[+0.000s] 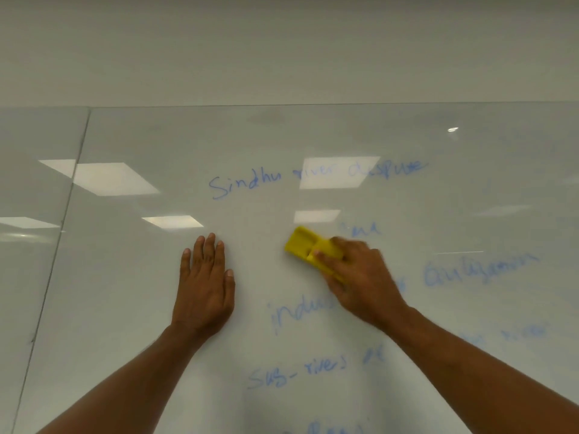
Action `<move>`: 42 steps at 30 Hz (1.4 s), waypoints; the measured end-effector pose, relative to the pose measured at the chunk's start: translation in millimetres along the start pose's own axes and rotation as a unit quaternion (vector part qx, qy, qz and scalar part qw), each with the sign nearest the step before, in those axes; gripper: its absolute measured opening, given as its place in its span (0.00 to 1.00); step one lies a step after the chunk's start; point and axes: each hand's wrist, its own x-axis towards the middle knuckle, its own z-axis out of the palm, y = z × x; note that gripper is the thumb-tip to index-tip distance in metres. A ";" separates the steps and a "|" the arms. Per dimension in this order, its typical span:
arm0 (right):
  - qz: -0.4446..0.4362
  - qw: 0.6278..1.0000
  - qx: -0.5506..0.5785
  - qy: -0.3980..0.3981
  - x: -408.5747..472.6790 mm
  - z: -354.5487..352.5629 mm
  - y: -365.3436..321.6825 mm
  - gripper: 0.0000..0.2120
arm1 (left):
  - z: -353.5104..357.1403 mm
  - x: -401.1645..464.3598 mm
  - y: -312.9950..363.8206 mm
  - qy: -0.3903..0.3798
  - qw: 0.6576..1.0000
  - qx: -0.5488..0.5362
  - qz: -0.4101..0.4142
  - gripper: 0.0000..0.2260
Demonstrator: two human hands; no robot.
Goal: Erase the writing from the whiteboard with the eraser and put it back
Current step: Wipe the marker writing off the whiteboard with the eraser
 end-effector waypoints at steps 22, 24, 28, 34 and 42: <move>0.292 0.954 -0.005 0.072 39.0 2.0 -7.5 0.23 | 2.5 -2.8 0.8 0.021 1.000 0.002 0.007 0.27; 0.112 0.993 0.006 0.032 50.3 9.6 -25.5 0.24 | 2.1 -2.6 0.3 0.024 1.000 0.004 0.010 0.27; -0.092 0.995 -0.028 -0.011 85.4 15.1 -24.2 0.21 | 2.1 -2.5 0.2 0.034 0.999 0.005 0.019 0.27; 0.234 0.971 -0.029 0.034 142.0 19.0 -26.9 0.22 | 2.1 -4.1 -0.2 0.032 0.999 0.006 0.014 0.27; -0.062 0.996 -0.044 -0.045 156.2 22.9 -40.9 0.21 | 3.6 -4.8 -1.9 0.043 0.999 -0.008 0.021 0.27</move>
